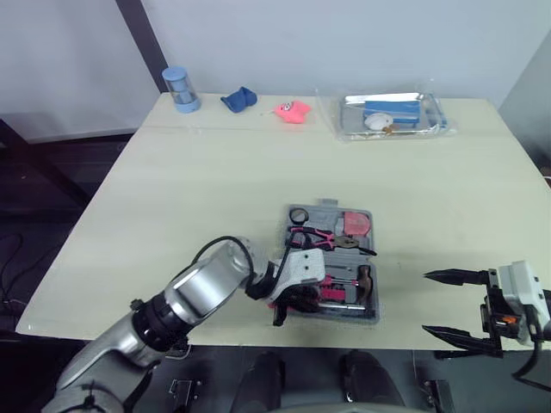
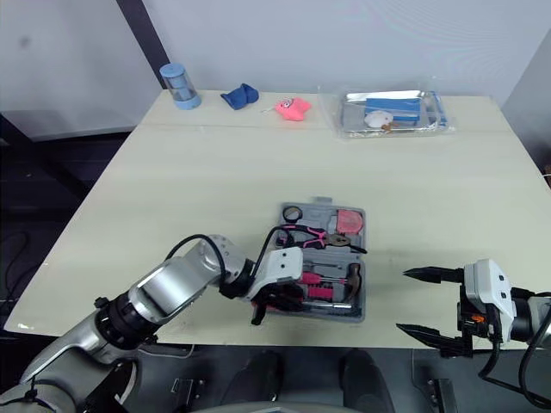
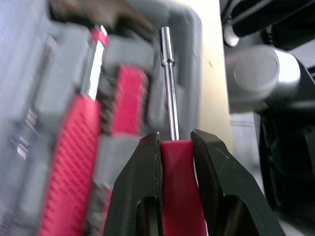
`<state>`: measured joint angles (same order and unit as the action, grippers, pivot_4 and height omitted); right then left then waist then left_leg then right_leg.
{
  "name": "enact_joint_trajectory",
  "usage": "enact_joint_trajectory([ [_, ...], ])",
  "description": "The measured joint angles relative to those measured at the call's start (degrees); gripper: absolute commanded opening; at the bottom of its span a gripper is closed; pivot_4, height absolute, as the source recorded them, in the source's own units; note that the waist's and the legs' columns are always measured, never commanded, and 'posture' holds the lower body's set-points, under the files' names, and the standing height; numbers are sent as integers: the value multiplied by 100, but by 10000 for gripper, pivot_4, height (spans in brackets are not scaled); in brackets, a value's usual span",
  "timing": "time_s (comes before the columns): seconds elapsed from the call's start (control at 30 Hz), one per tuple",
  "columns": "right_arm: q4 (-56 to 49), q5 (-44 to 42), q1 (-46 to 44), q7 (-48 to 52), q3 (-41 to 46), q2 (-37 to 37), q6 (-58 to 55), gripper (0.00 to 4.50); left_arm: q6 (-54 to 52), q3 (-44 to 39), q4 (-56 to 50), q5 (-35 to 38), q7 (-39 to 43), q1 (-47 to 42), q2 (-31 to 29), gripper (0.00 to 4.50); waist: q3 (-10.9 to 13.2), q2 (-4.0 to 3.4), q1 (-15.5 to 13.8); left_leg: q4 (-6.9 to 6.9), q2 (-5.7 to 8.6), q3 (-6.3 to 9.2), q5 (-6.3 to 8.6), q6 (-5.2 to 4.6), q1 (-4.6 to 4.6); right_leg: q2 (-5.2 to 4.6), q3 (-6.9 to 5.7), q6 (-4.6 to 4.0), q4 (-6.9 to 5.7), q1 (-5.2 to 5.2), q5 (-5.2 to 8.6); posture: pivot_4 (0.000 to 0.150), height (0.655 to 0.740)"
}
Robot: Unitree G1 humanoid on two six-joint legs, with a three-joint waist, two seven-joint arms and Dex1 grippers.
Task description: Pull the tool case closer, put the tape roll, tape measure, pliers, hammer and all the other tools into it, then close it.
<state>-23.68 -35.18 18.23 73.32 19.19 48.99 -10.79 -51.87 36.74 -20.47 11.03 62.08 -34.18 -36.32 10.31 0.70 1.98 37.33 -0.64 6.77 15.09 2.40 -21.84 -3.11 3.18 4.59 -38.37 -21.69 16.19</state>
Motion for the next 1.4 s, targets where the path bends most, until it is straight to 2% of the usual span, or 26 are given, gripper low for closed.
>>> enact_joint_trajectory([
  [0.63,-1,72,132,36,-5,-8,110,45000,-161,260,-48,17,252,-197,-168,4506,0,0,2,0,0,1,0,0,1,0,0,0,0,0,0,1500,7400],
  [1.33,0,182,170,6,-4,-42,235,45000,387,571,582,-362,201,-155,201,4506,0,-1,-4,2,0,1,0,0,1,0,0,0,-1,2,0,1500,7400],
  [1.4,0,194,171,2,-4,-60,237,45000,424,570,608,-362,211,-143,200,14670,0,-1,-5,2,0,1,0,0,1,0,0,0,-1,2,0,1500,7400],
])
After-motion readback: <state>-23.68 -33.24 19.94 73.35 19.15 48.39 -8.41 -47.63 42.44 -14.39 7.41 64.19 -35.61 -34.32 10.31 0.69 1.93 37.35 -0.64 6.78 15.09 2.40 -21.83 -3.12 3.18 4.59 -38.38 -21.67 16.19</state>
